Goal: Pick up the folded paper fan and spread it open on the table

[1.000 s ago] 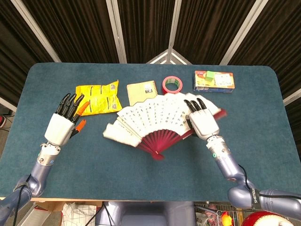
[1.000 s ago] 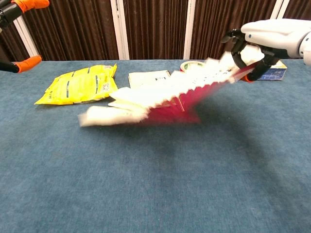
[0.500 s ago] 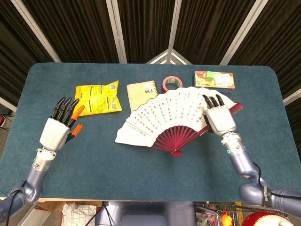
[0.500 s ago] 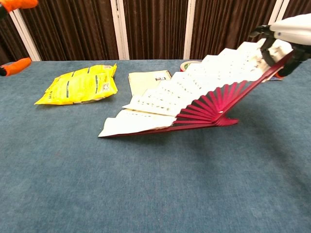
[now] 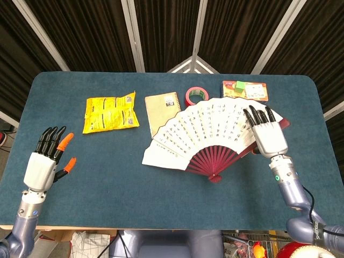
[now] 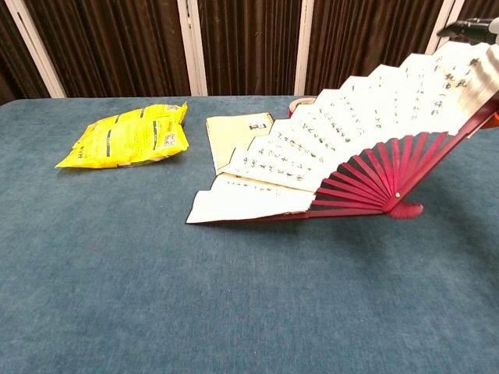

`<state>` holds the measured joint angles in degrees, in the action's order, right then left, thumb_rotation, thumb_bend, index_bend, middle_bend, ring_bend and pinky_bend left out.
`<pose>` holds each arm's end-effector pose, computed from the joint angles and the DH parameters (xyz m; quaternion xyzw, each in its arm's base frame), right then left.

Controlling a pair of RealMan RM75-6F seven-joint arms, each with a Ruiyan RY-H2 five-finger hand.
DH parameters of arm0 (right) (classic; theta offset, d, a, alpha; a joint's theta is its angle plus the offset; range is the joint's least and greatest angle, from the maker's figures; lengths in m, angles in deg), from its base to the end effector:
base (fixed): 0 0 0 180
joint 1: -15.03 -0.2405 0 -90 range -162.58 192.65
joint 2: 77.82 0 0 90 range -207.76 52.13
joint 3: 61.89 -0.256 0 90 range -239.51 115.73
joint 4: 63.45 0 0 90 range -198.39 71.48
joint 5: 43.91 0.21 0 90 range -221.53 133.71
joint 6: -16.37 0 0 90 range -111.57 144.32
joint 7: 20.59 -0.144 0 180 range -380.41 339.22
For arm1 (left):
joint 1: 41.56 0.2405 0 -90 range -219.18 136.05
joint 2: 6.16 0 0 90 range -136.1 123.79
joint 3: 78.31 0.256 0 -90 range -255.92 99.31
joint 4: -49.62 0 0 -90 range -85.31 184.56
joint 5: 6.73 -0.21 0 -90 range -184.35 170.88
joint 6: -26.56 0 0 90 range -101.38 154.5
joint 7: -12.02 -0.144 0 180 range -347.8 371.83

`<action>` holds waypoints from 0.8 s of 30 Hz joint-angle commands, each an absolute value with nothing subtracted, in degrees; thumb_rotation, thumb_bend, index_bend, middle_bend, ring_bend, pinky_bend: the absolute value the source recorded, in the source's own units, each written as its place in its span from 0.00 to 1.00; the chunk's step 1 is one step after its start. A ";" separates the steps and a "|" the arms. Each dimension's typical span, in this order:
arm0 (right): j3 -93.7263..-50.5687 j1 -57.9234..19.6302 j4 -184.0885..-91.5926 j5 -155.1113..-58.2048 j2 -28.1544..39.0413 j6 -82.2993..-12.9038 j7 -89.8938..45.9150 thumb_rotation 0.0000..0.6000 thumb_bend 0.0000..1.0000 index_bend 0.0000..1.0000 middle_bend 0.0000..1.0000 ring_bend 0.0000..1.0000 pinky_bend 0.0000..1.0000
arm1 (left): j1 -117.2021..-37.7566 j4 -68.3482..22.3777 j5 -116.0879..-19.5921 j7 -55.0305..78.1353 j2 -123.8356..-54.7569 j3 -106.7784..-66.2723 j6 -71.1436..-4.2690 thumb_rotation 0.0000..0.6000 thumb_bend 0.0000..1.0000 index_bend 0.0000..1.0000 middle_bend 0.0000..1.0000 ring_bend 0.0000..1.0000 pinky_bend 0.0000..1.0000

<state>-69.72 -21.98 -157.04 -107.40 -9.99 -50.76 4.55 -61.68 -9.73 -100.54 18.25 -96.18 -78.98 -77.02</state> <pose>-0.2033 -0.3465 0.1212 0.6999 -0.2740 0.3309 0.5706 -0.2685 0.2490 0.0857 -0.6110 -0.1908 -0.5684 0.5169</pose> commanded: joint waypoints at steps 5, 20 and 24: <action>-71.67 -21.46 -158.17 -106.00 -10.56 -52.79 7.59 1.00 0.10 0.00 0.05 0.13 0.08 | -58.92 -8.14 -98.26 19.70 -97.33 -79.16 -74.77 1.00 0.43 0.12 0.00 0.00 0.07; -71.89 -20.70 -158.90 -92.96 -13.32 -55.10 23.81 1.00 0.10 0.00 0.05 0.13 0.08 | -58.01 -9.33 -98.73 20.10 -96.14 -80.42 -73.19 1.00 0.43 0.14 0.00 0.00 0.06; -72.75 -18.02 -163.66 -95.77 -14.69 -55.29 14.48 1.00 0.10 0.00 0.05 0.13 0.08 | -57.22 -10.43 -98.45 18.63 -95.18 -80.51 -72.72 1.00 0.43 0.14 0.00 0.00 0.05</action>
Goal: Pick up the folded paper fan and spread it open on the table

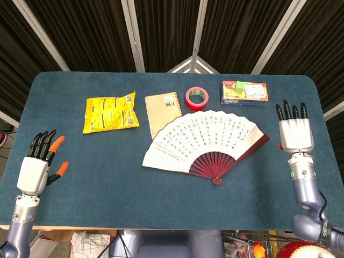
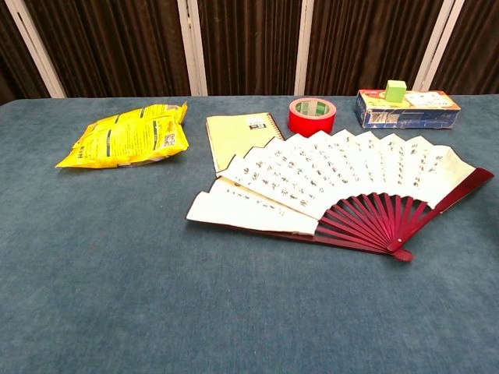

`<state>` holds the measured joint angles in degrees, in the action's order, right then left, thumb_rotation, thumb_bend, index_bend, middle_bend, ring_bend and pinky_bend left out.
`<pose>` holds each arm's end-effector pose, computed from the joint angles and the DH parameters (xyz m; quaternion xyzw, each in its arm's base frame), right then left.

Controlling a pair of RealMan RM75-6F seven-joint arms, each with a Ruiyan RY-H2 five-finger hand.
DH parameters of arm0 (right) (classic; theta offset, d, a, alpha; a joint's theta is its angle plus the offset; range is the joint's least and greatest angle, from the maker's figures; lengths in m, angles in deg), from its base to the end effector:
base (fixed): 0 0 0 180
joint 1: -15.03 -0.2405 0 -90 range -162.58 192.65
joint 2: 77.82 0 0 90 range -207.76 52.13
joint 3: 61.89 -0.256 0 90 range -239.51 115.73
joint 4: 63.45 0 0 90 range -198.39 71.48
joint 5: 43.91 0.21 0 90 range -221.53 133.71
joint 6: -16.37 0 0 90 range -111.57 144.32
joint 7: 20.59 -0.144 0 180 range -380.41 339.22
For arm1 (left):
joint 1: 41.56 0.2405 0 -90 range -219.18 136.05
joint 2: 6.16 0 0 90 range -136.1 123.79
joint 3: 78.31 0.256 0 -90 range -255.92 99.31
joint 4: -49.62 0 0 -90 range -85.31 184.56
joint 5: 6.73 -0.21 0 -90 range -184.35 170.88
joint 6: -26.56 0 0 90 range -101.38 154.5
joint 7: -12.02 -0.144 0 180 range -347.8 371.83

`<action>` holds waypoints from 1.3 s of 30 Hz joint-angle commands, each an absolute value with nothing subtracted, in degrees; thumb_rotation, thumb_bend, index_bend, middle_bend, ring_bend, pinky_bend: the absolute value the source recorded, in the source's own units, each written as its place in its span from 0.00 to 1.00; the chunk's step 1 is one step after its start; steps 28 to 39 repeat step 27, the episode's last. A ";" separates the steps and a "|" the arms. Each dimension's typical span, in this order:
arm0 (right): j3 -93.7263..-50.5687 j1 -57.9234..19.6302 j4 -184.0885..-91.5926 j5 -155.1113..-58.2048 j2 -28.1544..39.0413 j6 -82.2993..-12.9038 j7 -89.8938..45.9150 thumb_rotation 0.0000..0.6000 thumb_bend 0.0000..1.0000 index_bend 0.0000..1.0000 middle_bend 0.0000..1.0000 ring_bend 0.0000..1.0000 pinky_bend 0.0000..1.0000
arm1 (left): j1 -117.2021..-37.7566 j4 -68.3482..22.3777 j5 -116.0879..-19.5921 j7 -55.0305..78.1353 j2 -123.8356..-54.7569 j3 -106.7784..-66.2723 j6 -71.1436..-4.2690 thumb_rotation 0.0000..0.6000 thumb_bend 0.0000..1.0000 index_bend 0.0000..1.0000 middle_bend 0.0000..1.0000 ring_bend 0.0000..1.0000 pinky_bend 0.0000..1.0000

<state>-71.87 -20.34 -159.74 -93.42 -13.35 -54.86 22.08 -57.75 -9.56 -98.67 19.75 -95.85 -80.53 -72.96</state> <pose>-0.2320 -0.3462 0.1578 0.6538 -0.2535 0.2143 0.6800 -0.2930 0.2393 0.0856 -0.6016 -0.2385 -0.5340 0.5441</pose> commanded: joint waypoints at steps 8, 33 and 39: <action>-67.13 -7.79 -164.59 -111.80 -11.62 -63.45 -4.45 1.00 0.10 0.04 0.05 0.13 0.08 | -50.43 -31.92 -91.35 -2.34 -85.76 -79.45 -70.91 1.00 0.38 0.14 0.00 0.00 0.05; -60.32 5.56 -152.94 -130.72 -7.19 -78.14 -12.19 1.00 0.10 0.07 0.05 0.11 0.08 | -43.26 -45.98 -88.57 -7.34 -77.47 -78.53 -71.69 1.00 0.32 0.13 0.00 0.00 0.00; -60.32 5.56 -152.94 -130.72 -7.19 -78.14 -12.19 1.00 0.10 0.07 0.05 0.11 0.08 | -43.26 -45.98 -88.57 -7.34 -77.47 -78.53 -71.69 1.00 0.32 0.13 0.00 0.00 0.00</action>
